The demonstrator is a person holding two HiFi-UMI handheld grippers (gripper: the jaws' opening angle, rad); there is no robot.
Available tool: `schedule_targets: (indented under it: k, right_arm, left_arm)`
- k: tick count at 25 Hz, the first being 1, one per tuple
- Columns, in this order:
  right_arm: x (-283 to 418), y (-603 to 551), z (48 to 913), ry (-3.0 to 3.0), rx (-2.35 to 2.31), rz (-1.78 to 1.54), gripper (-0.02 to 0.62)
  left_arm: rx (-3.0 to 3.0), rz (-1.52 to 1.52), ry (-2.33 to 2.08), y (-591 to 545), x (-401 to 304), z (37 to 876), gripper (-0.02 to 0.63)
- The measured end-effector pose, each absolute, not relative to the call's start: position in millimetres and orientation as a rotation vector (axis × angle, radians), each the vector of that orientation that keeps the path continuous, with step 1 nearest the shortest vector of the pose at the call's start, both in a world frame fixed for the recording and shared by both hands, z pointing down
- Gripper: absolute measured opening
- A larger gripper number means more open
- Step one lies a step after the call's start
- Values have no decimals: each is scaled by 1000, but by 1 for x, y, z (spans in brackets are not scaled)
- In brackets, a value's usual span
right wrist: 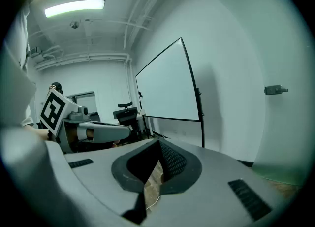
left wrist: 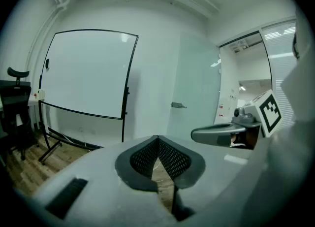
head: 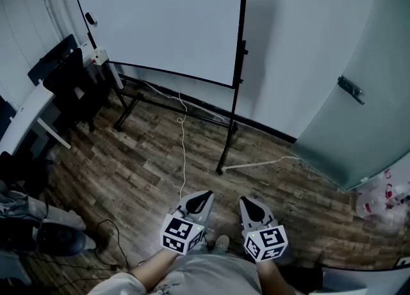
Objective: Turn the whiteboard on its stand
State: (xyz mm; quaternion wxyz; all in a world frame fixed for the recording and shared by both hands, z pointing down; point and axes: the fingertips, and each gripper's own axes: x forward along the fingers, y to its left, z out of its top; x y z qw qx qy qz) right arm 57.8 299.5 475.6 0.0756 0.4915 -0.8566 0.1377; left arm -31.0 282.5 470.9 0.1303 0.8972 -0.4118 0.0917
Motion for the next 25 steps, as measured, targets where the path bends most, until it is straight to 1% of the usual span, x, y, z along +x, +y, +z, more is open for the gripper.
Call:
schedule_targets:
  k: [13,25]
  right_arm:
    - [42,290,476,-2541,1489,404,6]
    - [10,274,483,-2495,1573,490,6]
  left_arm:
    - [2615,250,-1199,272,-46,465,11]
    - [2644,266,-1167,261,-75,467,11]
